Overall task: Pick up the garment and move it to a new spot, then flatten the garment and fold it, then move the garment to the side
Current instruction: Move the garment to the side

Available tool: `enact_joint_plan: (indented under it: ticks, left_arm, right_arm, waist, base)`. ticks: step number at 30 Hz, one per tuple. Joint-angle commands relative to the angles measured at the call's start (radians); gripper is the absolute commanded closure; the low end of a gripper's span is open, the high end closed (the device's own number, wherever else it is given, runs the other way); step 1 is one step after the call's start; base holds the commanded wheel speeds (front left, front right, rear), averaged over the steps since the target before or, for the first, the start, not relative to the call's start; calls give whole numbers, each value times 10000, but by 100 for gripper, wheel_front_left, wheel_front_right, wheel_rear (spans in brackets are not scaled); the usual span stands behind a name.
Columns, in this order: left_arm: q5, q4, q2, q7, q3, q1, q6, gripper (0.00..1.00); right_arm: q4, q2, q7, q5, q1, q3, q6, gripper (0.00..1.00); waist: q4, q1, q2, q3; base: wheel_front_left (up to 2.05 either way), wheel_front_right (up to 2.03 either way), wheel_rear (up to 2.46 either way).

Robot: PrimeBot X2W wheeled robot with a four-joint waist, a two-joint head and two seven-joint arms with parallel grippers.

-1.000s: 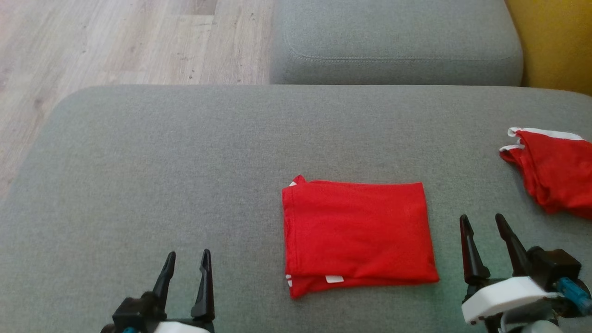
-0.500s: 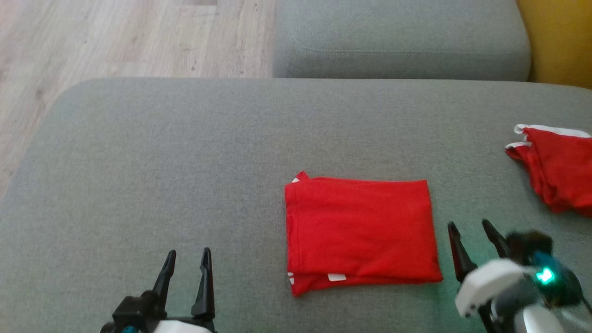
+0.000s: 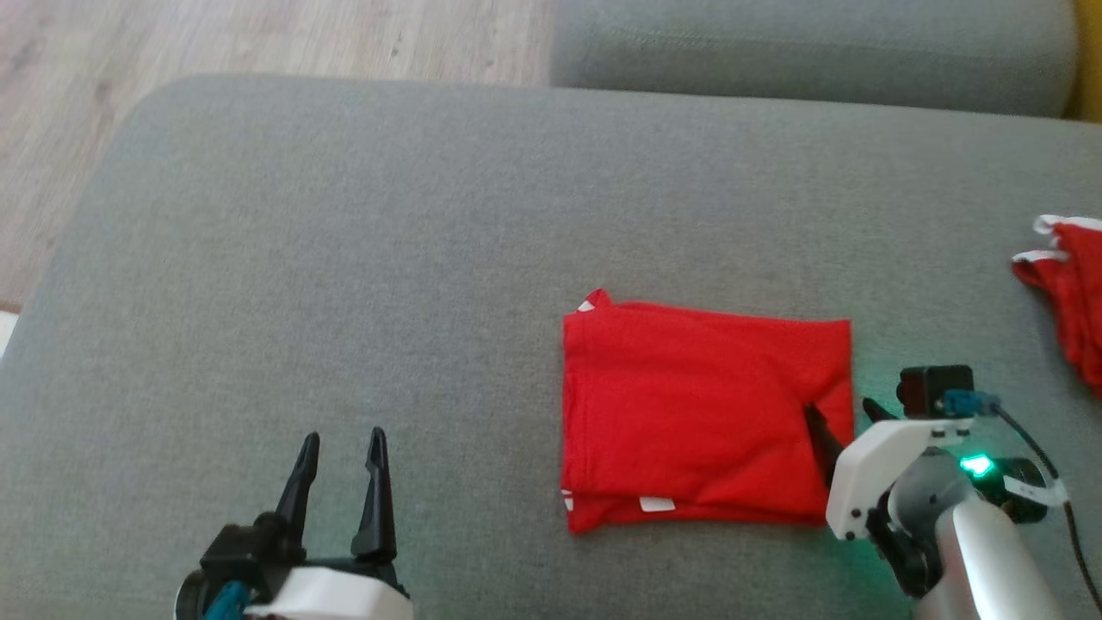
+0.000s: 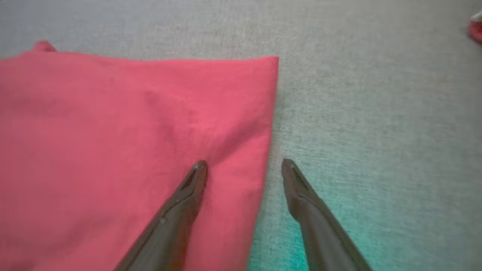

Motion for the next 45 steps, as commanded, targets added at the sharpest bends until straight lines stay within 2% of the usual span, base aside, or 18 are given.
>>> enact_joint_plan:
  ticks: [1,3,4,5,6,8,12,17,18,26,33,39,45]
  left_arm:
    - [96,-273,-35,-149,392,-512,-26,0]
    - [127,-269,-85,-161,409,-551,-41,0]
    - [145,-271,-108,-166,421,-567,-40,0]
    - [161,-272,-130,-171,434,-574,-37,0]
    - [175,-275,-149,-175,450,-577,-33,0]
    - [192,-260,-173,-182,481,-592,-51,0]
    - [227,-283,-216,-189,498,-638,-96,0]
    - [254,-488,-238,-196,550,-750,-205,0]
    - [318,-558,-198,-193,537,-812,-217,0]
    - [541,-800,42,11,417,-1159,-255,0]
    - [853,-858,203,364,123,-1624,-313,0]
    - [990,-891,294,564,-17,-1848,-315,0]
    - [1010,-913,349,631,-46,-1914,-277,0]
  right_arm:
    - [-170,-55,89,4,-569,205,-7,0]
    - [-5,-55,188,102,-654,253,-7,0]
    - [75,-55,247,179,-686,294,-7,21]
    - [138,-55,304,237,-713,343,-7,53]
    - [168,-55,311,299,-751,359,-7,75]
    - [203,-55,271,358,-836,381,-7,100]
    - [104,-55,-72,384,-1022,237,-7,100]
    - [-260,-55,-627,240,-1360,-108,-7,100]
    - [-467,-63,-732,3,-1424,-325,-7,100]
    - [-1349,-200,-906,-252,-1616,-720,-7,100]
    - [-1737,-146,-1085,-118,-1786,-524,-7,100]
    - [-1812,-92,-1331,20,-1957,-168,-7,100]
    - [-2081,-75,-1399,11,-2386,297,-7,100]
  waist:
    - [132,-1,0,182]
    - [171,-1,0,297]
    - [173,-1,0,342]
    - [164,-1,0,378]
    - [145,-1,0,410]
    - [63,-1,0,470]
    - [-183,-1,0,546]
    - [-959,-1,0,711]
    - [-1381,-1,0,798]
    - [-3426,-1,0,1339]
    - [-4816,-1,0,1751]
    - [-5303,-1,0,1921]
    - [-5129,-1,0,1899]
  base:
    - [0,0,0]
    - [0,0,0]
    - [0,0,0]
    - [0,0,0]
    - [0,0,0]
    - [0,0,0]
    - [0,0,0]
    - [0,0,0]
    - [0,0,0]
    - [0,0,0]
    - [0,0,0]
    - [0,0,0]
    - [0,0,0]
